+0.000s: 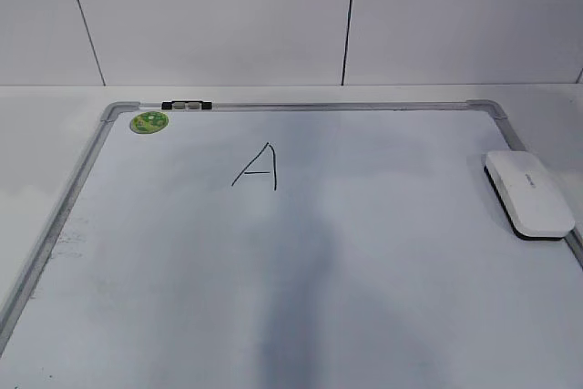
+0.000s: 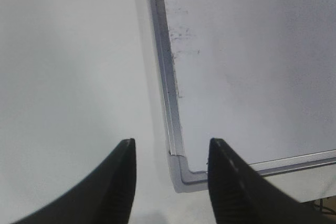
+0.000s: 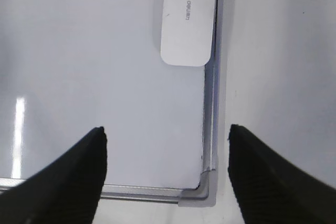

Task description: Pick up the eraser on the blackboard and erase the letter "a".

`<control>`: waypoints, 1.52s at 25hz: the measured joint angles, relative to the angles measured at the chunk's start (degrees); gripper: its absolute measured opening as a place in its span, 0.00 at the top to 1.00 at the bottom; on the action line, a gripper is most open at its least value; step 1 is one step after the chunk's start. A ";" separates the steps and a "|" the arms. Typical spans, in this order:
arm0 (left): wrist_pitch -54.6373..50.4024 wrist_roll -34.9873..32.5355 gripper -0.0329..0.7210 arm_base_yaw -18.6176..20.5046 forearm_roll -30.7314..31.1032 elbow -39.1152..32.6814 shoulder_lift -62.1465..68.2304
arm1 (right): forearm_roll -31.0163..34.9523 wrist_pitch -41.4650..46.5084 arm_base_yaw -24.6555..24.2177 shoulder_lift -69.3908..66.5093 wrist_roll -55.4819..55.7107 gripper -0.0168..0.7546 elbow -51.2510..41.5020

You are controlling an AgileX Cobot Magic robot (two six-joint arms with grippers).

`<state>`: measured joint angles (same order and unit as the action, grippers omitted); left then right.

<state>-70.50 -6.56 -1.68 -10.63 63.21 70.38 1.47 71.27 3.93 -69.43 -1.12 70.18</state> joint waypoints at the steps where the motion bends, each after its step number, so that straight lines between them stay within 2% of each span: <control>1: -0.11 0.14 0.51 0.00 -0.01 0.00 -1.26 | 0.00 0.00 0.00 1.62 0.00 0.24 -1.35; 6: -0.24 0.83 0.51 0.00 0.14 -1.75 -9.35 | 0.00 0.09 0.00 10.15 0.00 0.24 -8.36; 10: -0.34 1.19 0.50 0.00 -0.18 -8.11 -17.37 | 0.00 0.22 0.00 17.18 0.00 0.24 -13.78; 12: -0.47 1.18 0.45 0.00 -0.91 -12.01 -21.41 | 0.00 0.34 0.00 20.93 0.11 0.24 -16.04; 17: -0.69 1.33 0.26 -1.43 -1.55 -21.40 -31.11 | 0.00 0.56 0.00 29.59 0.57 0.24 -20.17; 23: -0.74 1.88 0.22 -3.48 -1.07 -28.46 -40.38 | -1.47 0.70 0.00 36.50 0.61 0.24 -23.81; 30: -1.21 2.45 0.22 -4.12 2.34 -31.11 -48.02 | -2.15 0.81 0.00 41.05 0.70 0.24 -30.14; 38: -0.72 3.98 0.22 -4.12 4.49 -31.57 -49.26 | -3.01 0.18 0.00 43.85 0.70 0.24 -39.06</control>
<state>-71.22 -2.58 -5.80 -6.14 31.64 21.12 -1.55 71.45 3.93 -25.58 -0.41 31.12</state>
